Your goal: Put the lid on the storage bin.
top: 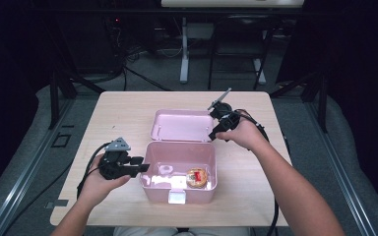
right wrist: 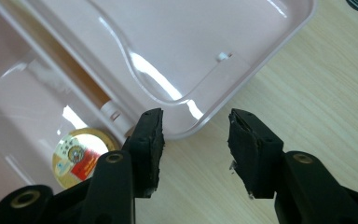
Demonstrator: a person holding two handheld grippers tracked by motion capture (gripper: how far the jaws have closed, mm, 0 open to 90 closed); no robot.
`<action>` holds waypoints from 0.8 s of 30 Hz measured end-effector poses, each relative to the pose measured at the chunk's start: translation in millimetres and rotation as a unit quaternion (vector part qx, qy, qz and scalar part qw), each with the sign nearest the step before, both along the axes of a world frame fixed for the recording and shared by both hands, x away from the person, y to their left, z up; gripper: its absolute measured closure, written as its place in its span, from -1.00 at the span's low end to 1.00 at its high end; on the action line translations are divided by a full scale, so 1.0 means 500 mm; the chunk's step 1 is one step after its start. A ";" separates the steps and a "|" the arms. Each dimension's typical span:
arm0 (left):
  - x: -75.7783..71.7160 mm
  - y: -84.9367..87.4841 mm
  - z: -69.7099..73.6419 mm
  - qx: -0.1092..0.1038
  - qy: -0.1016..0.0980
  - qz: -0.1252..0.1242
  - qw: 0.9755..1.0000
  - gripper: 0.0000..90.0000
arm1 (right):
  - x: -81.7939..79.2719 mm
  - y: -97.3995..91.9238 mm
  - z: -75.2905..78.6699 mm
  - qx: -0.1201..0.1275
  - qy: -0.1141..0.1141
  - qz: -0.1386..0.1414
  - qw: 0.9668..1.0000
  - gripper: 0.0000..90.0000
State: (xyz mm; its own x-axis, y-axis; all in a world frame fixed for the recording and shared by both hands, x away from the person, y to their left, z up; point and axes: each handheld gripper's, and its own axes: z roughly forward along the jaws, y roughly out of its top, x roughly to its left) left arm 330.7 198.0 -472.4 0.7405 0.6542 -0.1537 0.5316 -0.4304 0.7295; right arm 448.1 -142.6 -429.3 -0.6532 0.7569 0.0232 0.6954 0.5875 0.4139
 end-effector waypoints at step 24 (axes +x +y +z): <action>-0.016 0.002 0.001 -0.003 -0.001 0.003 1.000 0.37 | 0.070 0.000 -0.050 0.053 0.038 -0.092 0.994 0.24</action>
State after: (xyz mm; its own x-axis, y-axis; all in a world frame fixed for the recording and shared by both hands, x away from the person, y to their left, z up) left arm 322.9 198.9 -472.0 0.7369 0.6577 -0.1561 0.5325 -0.4225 0.7334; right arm 482.8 -142.8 -454.3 -0.4976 0.8537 0.1540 0.8188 0.4036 0.4083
